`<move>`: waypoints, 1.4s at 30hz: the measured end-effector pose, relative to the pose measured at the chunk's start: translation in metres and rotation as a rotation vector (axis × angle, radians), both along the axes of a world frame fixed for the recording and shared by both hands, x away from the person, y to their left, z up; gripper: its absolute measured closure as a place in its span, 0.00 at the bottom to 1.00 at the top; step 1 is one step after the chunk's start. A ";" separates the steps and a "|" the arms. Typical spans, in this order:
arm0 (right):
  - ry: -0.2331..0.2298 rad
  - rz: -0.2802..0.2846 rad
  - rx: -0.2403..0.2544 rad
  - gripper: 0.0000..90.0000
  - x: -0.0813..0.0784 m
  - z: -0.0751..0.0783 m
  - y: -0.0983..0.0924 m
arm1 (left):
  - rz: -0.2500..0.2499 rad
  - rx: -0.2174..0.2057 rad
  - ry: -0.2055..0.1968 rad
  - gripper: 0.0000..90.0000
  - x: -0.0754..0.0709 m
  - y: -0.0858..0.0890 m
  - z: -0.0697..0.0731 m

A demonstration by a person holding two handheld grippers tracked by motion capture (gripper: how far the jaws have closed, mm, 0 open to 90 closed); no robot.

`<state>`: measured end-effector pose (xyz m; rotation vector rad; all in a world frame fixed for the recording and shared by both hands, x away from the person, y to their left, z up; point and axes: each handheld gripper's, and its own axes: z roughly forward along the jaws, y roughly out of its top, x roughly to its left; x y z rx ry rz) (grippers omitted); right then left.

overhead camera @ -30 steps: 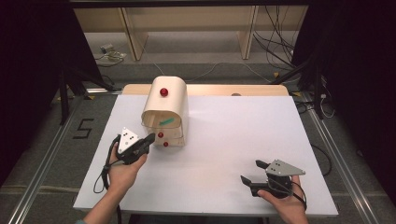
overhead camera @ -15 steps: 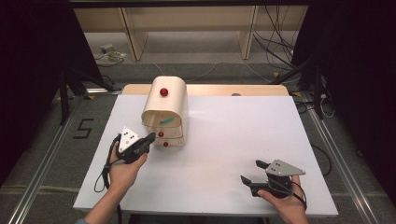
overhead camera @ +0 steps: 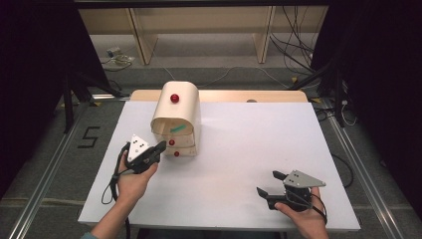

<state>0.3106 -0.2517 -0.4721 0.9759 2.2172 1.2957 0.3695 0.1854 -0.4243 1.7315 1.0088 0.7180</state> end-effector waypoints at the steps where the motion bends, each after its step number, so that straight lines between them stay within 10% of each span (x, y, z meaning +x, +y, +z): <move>1: 0.002 -0.001 -0.002 0.22 0.000 0.000 0.000 | 0.002 -0.003 -0.001 1.00 0.000 0.000 0.000; 42: 0.007 -0.008 -0.006 0.22 0.000 0.000 0.000 | 0.011 -0.007 0.003 1.00 0.008 -0.001 -0.002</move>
